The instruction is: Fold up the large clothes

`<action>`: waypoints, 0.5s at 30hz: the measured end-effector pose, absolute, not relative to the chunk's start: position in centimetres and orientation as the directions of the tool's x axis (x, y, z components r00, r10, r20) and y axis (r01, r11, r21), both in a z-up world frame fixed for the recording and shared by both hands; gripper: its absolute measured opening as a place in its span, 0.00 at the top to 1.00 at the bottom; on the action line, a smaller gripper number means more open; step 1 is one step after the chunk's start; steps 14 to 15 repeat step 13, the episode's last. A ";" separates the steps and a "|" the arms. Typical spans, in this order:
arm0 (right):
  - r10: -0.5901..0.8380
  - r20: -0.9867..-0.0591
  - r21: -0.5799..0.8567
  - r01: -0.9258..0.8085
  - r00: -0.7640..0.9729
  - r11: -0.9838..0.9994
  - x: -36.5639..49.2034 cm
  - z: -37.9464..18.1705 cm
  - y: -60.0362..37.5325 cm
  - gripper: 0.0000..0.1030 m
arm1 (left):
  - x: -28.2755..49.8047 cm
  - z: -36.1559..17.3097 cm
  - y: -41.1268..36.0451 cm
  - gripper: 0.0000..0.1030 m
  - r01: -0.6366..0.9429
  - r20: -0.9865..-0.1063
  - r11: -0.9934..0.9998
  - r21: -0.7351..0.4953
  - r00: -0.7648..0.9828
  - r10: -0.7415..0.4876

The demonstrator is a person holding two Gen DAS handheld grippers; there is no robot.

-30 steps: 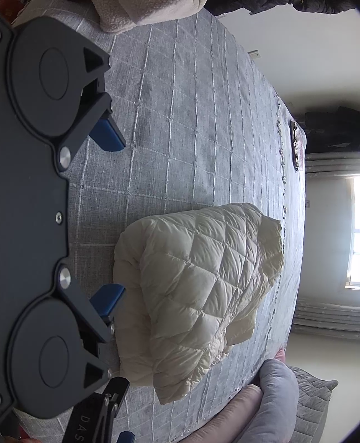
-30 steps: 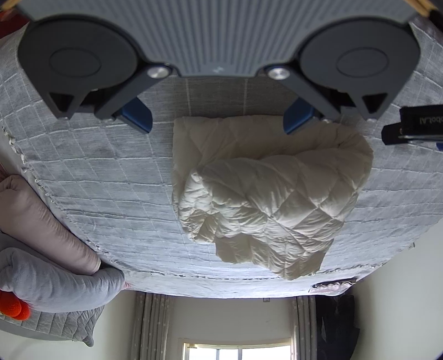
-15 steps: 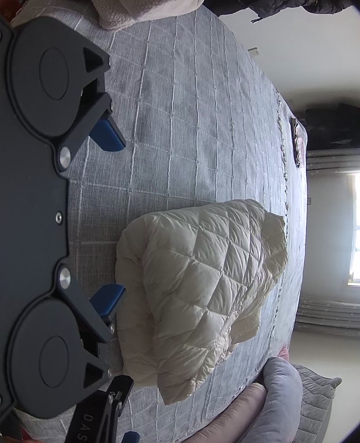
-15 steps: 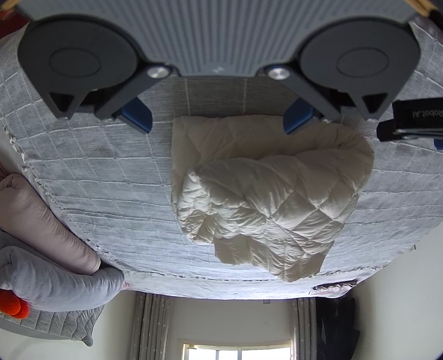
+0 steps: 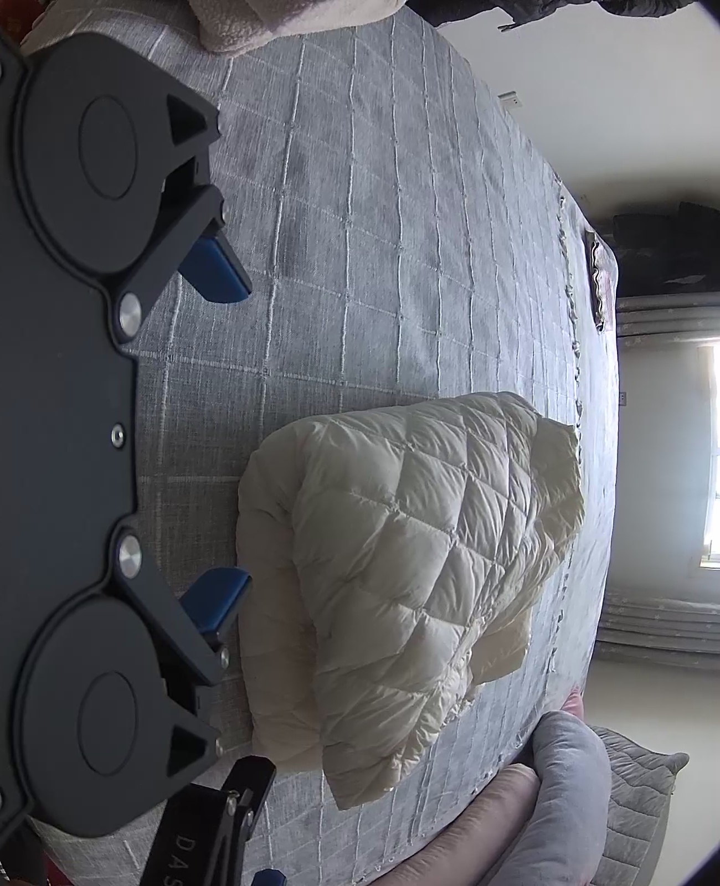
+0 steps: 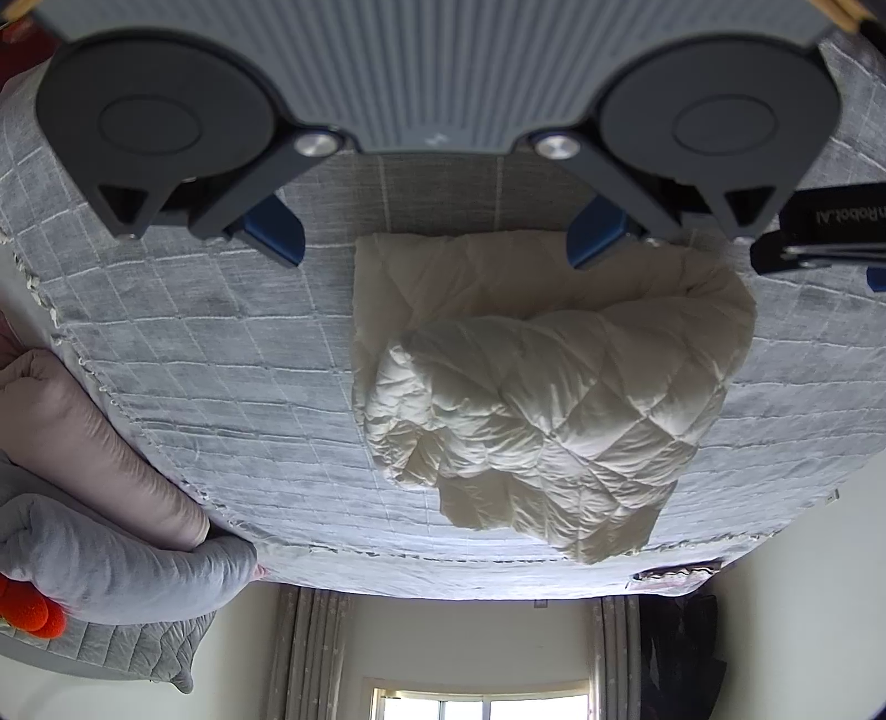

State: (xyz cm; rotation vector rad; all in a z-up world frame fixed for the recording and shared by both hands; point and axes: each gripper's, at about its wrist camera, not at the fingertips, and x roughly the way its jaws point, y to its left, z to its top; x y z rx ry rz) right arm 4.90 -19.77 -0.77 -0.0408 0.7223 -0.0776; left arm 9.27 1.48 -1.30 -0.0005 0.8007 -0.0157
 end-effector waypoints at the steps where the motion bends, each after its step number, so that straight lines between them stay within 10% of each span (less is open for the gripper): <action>1: -0.085 -0.658 -0.064 0.057 0.748 0.996 4.9 -0.8 -19.8 0.00 | 9.3 -1.3 1.5 0.00 0.014 -0.718 1.000 -0.006 0.696 -0.014; 15: -0.081 -0.664 -0.062 0.053 0.743 0.997 5.4 -1.5 -19.3 0.00 | 9.7 -2.2 1.7 0.00 0.016 -0.725 1.000 -0.016 0.688 -0.022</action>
